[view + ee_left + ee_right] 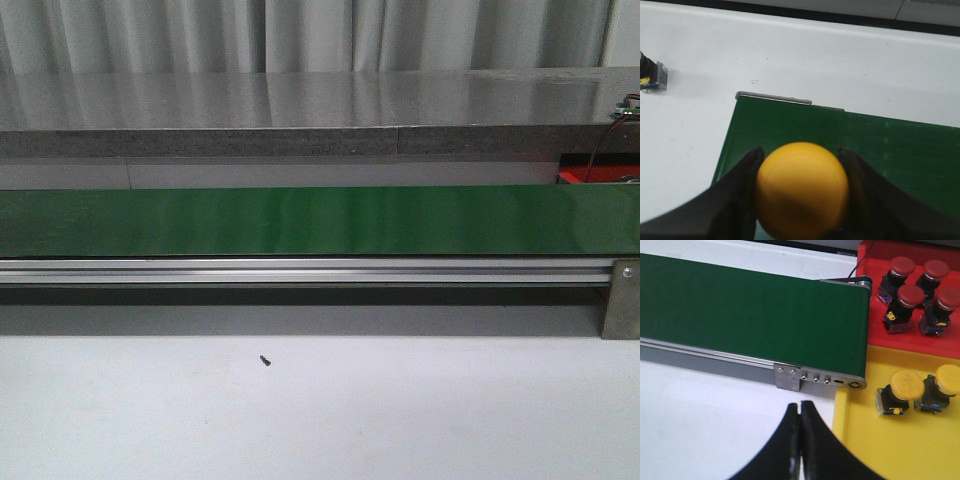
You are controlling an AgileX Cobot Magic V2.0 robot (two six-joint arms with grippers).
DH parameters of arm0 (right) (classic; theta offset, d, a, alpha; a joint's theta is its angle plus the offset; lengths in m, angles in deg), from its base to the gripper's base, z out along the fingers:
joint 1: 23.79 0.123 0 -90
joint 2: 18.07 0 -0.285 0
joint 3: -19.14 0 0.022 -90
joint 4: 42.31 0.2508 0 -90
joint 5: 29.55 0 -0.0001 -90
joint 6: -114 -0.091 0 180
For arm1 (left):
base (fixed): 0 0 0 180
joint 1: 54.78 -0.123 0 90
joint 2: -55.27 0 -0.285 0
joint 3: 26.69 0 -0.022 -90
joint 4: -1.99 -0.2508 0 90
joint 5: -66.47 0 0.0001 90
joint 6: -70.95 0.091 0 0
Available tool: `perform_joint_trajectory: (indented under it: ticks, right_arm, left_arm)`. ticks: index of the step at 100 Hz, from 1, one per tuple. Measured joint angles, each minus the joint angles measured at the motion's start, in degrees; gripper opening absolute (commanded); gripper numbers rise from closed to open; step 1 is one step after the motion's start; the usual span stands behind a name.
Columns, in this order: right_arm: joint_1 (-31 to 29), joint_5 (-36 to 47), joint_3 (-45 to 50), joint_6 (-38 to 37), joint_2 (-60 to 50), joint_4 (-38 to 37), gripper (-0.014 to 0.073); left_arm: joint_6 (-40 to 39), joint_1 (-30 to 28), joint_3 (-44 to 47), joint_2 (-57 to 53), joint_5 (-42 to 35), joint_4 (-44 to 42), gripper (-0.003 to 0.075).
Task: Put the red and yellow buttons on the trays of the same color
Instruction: 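Carry the yellow button onto the belt and open the left gripper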
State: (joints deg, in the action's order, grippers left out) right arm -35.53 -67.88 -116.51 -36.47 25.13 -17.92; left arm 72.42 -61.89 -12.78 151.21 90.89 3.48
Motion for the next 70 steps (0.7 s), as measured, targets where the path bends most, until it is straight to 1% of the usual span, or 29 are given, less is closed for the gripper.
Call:
perform_joint_trajectory:
  ticks: [20, 46, 51, 55, 60, 63, 65, 70]
  right_arm:
    - [0.0, 0.0, 0.0, 0.0, 0.0, 0.0, -0.0096]
    - [0.0, 0.0, 0.0, 0.0, 0.0, 0.0, -0.0096]
    - [0.0, 0.0, 0.0, 0.0, 0.0, 0.0, -0.0096]
    - [0.0, 0.0, 0.0, 0.0, 0.0, 0.0, -0.0096]
    - [0.0, 0.0, 0.0, 0.0, 0.0, 0.0, -0.0096]
    - [0.0, 0.0, 0.0, 0.0, 0.0, 0.0, -0.0096]
    - [0.0, 0.0, 0.0, 0.0, 0.0, 0.0, -0.0096]
    - [0.0, 0.0, 0.0, 0.0, 0.0, 0.0, -0.0096]
  left_arm:
    - [0.0, 0.28, 1.3, 1.99, -3.79, 1.04, 0.005]
    - [0.0, 0.32, 1.54, 6.21, -3.92, 2.05, 0.0057]
    - [0.0, 0.32, 1.54, 6.66, -3.92, 2.32, 0.008]
    - [0.0, 0.32, 1.54, 6.81, -3.92, 2.68, 0.0123]
    - [0.0, 0.42, 1.54, 6.81, -3.92, 2.79, 0.0202]
    - [0.0, 0.42, 1.54, 6.81, -3.92, 2.79, 0.0277]
    - [0.0, 0.42, 1.54, 6.81, -3.92, 2.79, 0.0309]
    - [0.0, 0.42, 1.54, 6.81, -3.92, 2.87, 0.0454]
